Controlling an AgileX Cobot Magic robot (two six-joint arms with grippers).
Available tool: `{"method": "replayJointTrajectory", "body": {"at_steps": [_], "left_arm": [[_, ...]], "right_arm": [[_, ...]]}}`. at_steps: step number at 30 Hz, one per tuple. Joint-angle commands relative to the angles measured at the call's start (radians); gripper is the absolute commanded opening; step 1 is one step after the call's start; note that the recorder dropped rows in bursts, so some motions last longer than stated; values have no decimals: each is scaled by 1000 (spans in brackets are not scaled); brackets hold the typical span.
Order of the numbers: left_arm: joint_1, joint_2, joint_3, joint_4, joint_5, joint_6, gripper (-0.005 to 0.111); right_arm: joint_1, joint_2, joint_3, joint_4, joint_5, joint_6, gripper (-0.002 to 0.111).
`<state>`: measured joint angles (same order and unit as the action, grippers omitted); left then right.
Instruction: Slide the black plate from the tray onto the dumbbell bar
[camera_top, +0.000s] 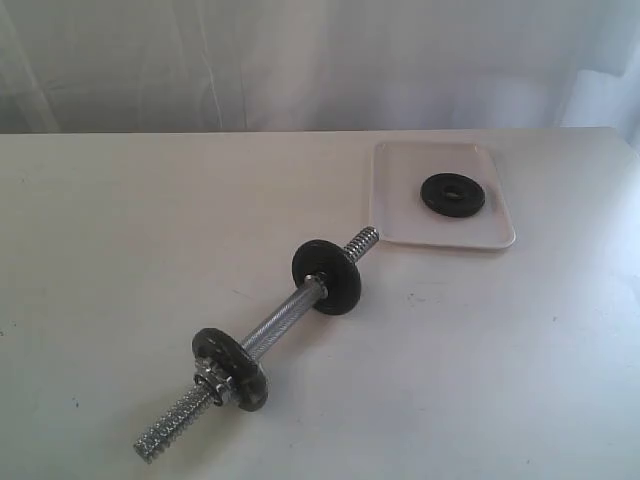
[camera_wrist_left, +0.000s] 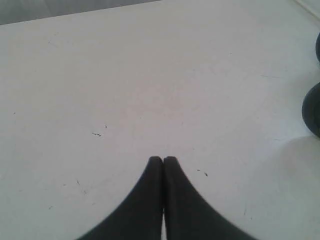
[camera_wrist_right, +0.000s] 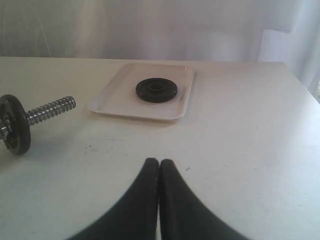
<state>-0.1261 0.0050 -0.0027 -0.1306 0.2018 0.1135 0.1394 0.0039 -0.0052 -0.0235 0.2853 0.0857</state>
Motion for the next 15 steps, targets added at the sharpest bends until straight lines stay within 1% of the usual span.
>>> {"method": "replayJointTrajectory", "body": {"at_steps": [1,15], "left_arm": [[-5,-5,3,-2,1,-2,0],[-5,-5,3,-2,1,-2,0]], "right_arm": [[0,-4,5,-2,-2,1,0],[0,-4,5,-2,-2,1,0]]}}
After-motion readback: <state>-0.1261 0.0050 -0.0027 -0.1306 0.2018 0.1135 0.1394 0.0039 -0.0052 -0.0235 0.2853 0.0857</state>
